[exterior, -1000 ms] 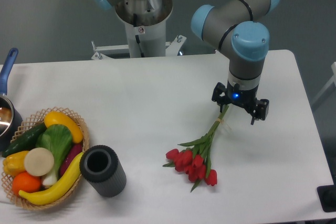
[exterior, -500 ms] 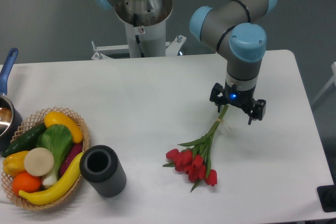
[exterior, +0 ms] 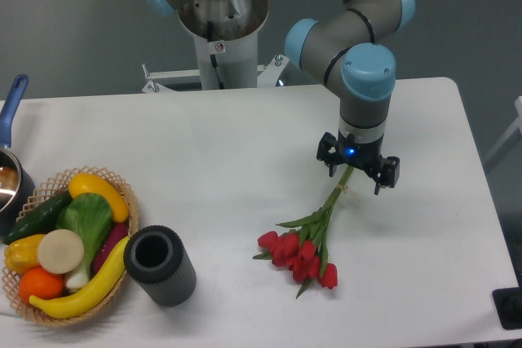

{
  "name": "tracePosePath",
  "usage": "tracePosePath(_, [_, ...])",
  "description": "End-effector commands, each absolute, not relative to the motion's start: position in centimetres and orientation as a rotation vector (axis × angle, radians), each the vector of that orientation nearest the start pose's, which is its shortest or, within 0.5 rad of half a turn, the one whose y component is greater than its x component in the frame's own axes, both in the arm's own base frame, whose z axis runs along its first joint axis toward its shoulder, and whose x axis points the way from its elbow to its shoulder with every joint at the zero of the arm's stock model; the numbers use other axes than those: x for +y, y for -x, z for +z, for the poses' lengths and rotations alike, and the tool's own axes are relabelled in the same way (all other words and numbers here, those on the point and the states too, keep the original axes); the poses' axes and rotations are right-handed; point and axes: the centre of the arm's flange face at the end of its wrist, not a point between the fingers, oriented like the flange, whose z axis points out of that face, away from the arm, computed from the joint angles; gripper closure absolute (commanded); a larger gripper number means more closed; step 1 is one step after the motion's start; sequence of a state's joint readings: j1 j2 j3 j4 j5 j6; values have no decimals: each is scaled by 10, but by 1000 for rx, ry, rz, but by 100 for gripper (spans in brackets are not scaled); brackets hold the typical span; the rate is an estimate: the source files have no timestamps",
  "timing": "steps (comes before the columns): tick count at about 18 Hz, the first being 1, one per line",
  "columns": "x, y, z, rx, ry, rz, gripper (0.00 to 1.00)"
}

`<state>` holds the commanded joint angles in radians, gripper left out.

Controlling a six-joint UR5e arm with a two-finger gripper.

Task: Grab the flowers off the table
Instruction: 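Lower the gripper onto the green tulip stems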

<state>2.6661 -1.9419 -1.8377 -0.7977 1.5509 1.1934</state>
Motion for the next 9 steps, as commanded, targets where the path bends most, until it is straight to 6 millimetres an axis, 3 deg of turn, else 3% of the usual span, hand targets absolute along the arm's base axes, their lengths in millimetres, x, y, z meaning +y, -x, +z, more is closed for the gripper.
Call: tracePosePath(9, [409, 441, 210, 207, 3076, 108, 0])
